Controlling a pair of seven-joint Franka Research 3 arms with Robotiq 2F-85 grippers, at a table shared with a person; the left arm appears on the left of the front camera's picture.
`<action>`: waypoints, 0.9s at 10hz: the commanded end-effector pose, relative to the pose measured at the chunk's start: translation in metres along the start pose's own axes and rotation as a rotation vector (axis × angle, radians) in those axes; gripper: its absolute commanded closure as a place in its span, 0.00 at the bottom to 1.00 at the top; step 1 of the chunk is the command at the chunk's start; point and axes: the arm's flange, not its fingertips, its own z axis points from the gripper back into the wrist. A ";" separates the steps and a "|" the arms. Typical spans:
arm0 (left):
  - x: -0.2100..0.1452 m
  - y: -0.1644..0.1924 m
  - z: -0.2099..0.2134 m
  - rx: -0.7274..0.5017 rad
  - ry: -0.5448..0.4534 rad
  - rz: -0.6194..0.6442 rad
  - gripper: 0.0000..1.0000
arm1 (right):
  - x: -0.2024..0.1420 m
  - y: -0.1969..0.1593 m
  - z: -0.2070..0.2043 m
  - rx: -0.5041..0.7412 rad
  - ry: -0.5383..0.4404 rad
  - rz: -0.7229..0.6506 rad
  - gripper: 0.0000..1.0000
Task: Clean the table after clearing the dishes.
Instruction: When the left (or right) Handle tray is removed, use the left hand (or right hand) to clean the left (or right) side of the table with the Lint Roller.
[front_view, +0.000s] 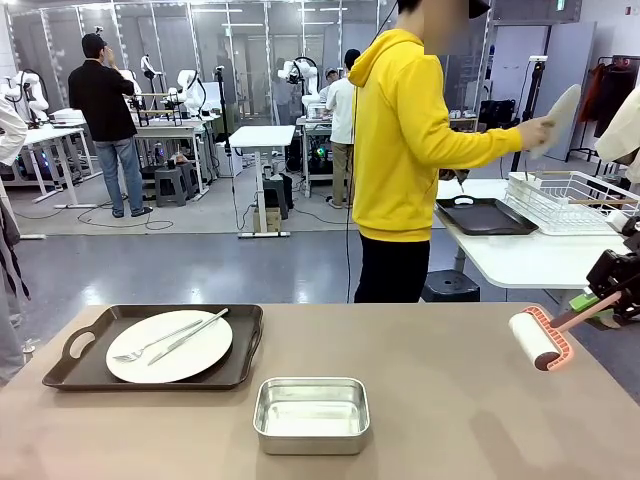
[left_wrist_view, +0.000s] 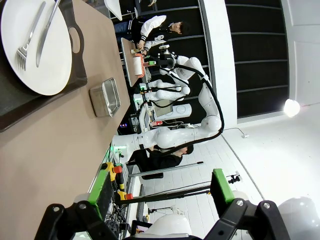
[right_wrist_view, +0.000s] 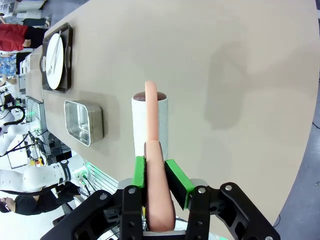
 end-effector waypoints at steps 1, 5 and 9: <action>-0.002 -0.002 0.001 0.004 -0.005 0.001 0.00 | 0.001 0.003 0.001 -0.002 -0.001 0.005 0.77; -0.002 -0.002 0.001 0.004 -0.005 0.001 0.00 | 0.001 0.003 0.001 -0.002 -0.001 0.005 0.77; -0.002 -0.002 0.001 0.004 -0.005 0.001 0.00 | 0.001 0.003 0.001 -0.002 -0.001 0.005 0.77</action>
